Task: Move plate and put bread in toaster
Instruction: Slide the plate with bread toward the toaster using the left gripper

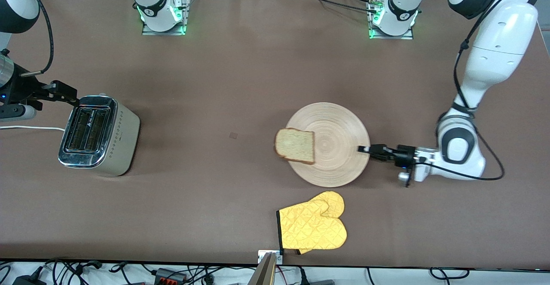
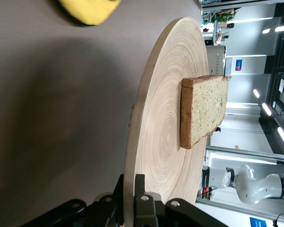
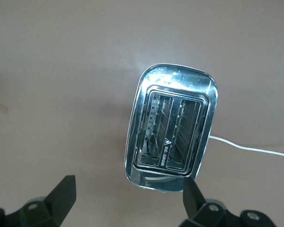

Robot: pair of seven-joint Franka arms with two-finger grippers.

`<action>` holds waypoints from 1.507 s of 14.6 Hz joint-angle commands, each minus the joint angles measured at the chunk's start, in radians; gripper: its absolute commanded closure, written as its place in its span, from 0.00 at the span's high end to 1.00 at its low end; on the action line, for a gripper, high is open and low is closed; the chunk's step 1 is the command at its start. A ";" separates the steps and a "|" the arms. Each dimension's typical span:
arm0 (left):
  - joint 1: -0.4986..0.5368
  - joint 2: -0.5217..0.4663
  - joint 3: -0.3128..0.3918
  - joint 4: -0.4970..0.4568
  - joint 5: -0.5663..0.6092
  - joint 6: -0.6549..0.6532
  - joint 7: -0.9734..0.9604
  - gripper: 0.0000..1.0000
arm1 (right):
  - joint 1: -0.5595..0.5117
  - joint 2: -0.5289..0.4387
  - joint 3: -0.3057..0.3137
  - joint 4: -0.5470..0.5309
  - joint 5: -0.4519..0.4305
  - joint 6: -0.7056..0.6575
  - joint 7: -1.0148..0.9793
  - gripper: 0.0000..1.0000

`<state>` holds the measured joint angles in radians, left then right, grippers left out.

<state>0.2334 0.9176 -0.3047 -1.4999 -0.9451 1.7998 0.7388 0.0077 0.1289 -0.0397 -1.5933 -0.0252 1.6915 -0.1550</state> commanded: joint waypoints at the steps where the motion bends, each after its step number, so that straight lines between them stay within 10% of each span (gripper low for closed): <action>1: 0.006 -0.011 -0.108 -0.074 -0.044 0.132 0.033 0.01 | 0.003 0.017 0.000 0.015 0.007 -0.030 0.005 1.00; 16: -0.253 0.078 -0.198 -0.118 -0.179 0.489 0.096 0.01 | 0.000 0.047 0.000 0.015 0.007 -0.049 0.000 1.00; 17: -0.255 0.078 -0.198 -0.120 -0.181 0.489 0.094 0.11 | 0.000 0.048 0.000 0.015 0.007 -0.055 0.000 1.00; 19: -0.244 0.084 -0.197 -0.129 -0.187 0.486 0.094 0.95 | 0.000 0.054 0.000 0.015 0.007 -0.058 0.002 1.00; 22: -0.209 0.061 -0.195 -0.132 -0.181 0.471 0.090 1.00 | -0.002 0.069 0.000 0.015 0.017 -0.065 -0.001 1.00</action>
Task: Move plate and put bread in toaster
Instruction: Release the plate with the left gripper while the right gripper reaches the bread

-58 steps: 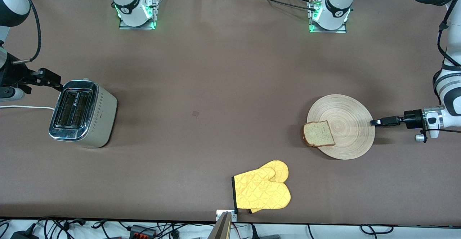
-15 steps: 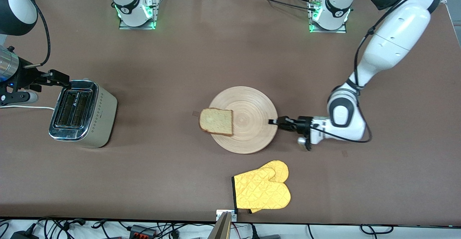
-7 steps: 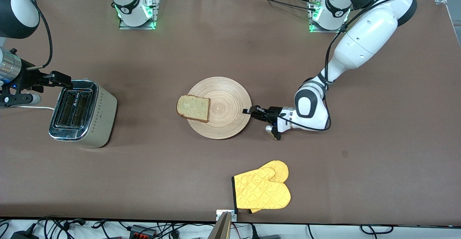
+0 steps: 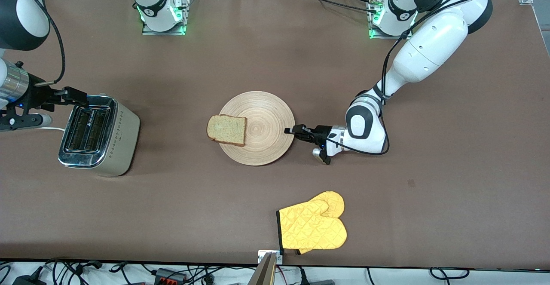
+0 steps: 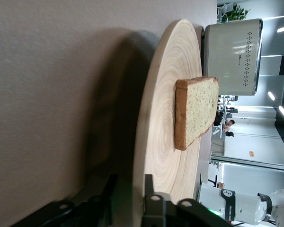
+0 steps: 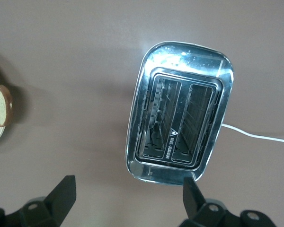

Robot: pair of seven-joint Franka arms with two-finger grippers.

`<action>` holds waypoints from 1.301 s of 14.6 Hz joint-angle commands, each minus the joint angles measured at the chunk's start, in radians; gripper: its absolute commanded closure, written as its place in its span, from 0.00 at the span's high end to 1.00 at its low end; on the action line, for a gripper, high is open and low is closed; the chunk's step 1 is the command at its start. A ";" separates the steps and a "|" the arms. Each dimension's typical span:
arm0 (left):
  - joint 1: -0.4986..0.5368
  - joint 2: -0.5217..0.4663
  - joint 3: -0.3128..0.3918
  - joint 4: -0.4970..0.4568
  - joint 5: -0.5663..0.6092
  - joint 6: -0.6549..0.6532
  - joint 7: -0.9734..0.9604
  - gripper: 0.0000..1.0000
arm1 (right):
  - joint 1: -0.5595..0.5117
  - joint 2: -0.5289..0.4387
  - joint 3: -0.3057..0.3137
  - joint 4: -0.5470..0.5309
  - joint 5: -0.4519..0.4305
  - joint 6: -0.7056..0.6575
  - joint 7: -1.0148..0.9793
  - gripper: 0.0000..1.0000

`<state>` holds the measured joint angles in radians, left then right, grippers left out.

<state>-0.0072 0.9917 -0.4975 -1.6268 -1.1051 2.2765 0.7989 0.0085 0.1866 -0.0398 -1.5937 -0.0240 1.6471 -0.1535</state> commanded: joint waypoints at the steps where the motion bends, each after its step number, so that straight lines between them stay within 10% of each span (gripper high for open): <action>1: 0.054 -0.028 0.000 -0.008 -0.013 -0.020 0.028 1.00 | 0.002 0.010 0.000 0.015 0.038 -0.027 0.000 1.00; 7: 0.228 -0.103 0.050 0.016 0.284 -0.331 0.014 1.00 | 0.025 0.111 0.001 0.014 0.421 0.029 0.012 1.00; 10: 0.305 -0.108 0.051 0.105 0.520 -0.500 -0.036 1.00 | 0.106 0.119 0.001 -0.021 0.444 0.123 0.049 1.00; 15: 0.334 -0.129 0.051 0.297 0.870 -0.733 -0.198 1.00 | 0.189 0.047 0.005 -0.314 0.457 0.429 0.071 1.00; 19: 0.360 -0.223 0.050 0.298 1.051 -0.779 -0.291 1.00 | 0.202 0.019 0.032 -0.550 0.766 0.667 -0.125 1.00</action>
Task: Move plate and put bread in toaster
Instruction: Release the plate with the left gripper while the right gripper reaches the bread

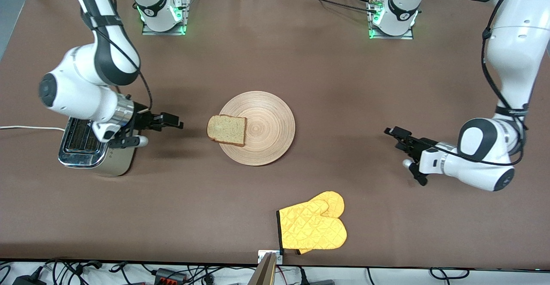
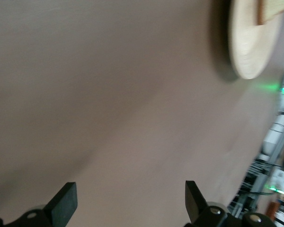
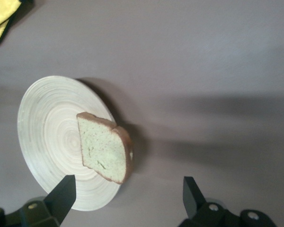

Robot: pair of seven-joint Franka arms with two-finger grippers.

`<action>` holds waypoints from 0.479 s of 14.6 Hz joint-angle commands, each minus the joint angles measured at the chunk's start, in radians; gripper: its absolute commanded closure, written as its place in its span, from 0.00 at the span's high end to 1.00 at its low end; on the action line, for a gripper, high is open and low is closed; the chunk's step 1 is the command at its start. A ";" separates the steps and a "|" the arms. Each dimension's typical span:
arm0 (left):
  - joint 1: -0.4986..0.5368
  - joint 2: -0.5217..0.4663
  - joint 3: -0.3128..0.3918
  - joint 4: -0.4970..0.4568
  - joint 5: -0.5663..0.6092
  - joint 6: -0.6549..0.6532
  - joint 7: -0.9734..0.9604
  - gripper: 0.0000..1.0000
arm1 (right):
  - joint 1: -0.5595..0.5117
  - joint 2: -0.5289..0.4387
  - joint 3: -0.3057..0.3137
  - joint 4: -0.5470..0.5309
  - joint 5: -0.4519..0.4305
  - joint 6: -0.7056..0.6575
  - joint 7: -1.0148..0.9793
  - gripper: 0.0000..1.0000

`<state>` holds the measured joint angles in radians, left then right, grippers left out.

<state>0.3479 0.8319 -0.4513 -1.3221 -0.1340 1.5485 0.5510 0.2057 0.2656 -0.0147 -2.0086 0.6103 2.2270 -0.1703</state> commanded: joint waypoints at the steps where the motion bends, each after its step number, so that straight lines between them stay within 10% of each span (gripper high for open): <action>1: 0.005 -0.091 0.000 -0.005 0.124 -0.063 -0.051 1.00 | 0.006 -0.052 0.007 -0.157 0.220 0.094 -0.176 1.00; 7: -0.065 -0.301 -0.015 -0.003 0.336 -0.094 -0.145 1.00 | 0.083 0.020 0.009 -0.193 0.405 0.249 -0.368 1.00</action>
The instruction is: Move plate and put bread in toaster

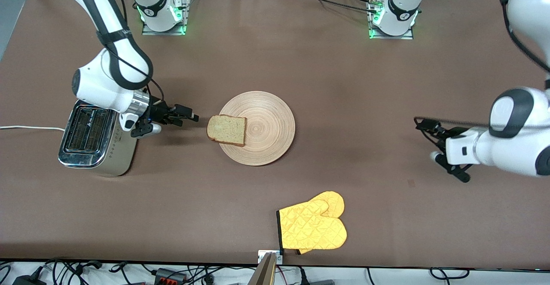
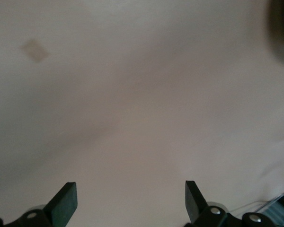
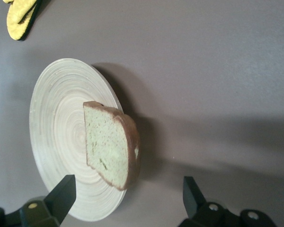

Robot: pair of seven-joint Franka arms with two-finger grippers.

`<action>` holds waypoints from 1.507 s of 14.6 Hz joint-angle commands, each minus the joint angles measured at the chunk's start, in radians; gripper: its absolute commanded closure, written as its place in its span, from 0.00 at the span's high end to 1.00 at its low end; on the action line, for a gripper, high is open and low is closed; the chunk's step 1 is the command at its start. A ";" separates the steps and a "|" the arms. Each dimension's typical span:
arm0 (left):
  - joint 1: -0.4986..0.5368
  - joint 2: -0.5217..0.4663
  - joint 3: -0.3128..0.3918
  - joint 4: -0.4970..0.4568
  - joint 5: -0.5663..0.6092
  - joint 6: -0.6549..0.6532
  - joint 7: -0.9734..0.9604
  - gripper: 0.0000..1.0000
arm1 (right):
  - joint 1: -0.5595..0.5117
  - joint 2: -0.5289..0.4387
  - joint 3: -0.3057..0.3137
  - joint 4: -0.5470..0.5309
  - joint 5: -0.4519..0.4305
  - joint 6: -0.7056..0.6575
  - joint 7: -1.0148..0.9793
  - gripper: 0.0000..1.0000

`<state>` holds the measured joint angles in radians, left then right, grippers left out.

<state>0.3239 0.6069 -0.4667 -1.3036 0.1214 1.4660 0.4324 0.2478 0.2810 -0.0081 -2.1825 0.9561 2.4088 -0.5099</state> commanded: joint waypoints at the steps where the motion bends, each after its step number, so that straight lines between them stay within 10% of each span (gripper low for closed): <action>1: -0.075 -0.114 0.005 -0.023 0.139 -0.012 -0.024 1.00 | 0.048 0.021 0.002 -0.016 0.123 0.082 -0.035 1.00; 9: -0.144 -0.304 0.068 0.075 0.210 -0.012 -0.064 1.00 | 0.085 0.161 0.002 0.018 0.489 0.150 -0.303 1.00; 12: -0.284 -0.375 0.341 0.017 -0.052 -0.010 -0.320 1.00 | 0.093 0.161 0.005 0.018 0.547 0.147 -0.294 0.83; 17: -0.339 -0.591 0.388 -0.247 -0.060 0.088 -0.362 1.00 | 0.113 0.159 0.005 0.021 0.581 0.151 -0.289 0.52; 22: -0.384 -0.638 0.410 -0.296 -0.055 0.096 -0.517 1.00 | 0.113 0.153 0.005 0.021 0.581 0.150 -0.272 0.25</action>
<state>-0.0334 0.0062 -0.0780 -1.5523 0.0763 1.5345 -0.0333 0.3520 0.4411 -0.0032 -2.1630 1.5045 2.5445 -0.7752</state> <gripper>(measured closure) 0.000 0.599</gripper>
